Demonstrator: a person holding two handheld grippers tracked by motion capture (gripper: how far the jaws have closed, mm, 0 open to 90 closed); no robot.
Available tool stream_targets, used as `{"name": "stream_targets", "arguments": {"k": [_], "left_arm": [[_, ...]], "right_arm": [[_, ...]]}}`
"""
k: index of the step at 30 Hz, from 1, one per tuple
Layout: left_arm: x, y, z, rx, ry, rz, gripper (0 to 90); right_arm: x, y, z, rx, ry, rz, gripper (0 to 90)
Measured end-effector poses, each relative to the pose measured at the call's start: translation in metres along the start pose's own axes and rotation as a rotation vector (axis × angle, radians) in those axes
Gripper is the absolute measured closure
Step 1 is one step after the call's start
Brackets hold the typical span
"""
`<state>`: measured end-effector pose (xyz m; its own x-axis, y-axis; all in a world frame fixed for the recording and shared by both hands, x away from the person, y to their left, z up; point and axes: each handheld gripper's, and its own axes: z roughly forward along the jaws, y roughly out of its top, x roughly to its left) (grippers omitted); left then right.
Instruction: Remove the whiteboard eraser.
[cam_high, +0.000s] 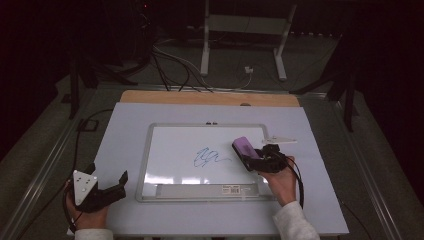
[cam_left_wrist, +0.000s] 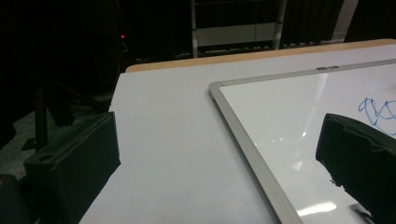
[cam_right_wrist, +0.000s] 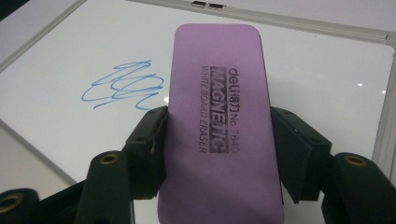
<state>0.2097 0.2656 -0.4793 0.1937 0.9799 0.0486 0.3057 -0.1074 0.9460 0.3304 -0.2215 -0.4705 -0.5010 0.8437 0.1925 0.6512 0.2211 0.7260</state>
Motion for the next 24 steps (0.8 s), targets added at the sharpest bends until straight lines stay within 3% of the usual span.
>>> {"name": "stream_targets", "arguments": {"k": [9,24], "left_arm": [[0.001,0.000,0.000,-0.002,0.002,-0.001,0.4],[0.002,0.000,0.000,-0.001,0.003,0.000,0.4]], "right_arm": [[0.003,0.004,0.011,-0.005,-0.036,-0.014,41.1],[0.021,0.006,0.051,0.056,-0.079,-0.053,41.1]]}}
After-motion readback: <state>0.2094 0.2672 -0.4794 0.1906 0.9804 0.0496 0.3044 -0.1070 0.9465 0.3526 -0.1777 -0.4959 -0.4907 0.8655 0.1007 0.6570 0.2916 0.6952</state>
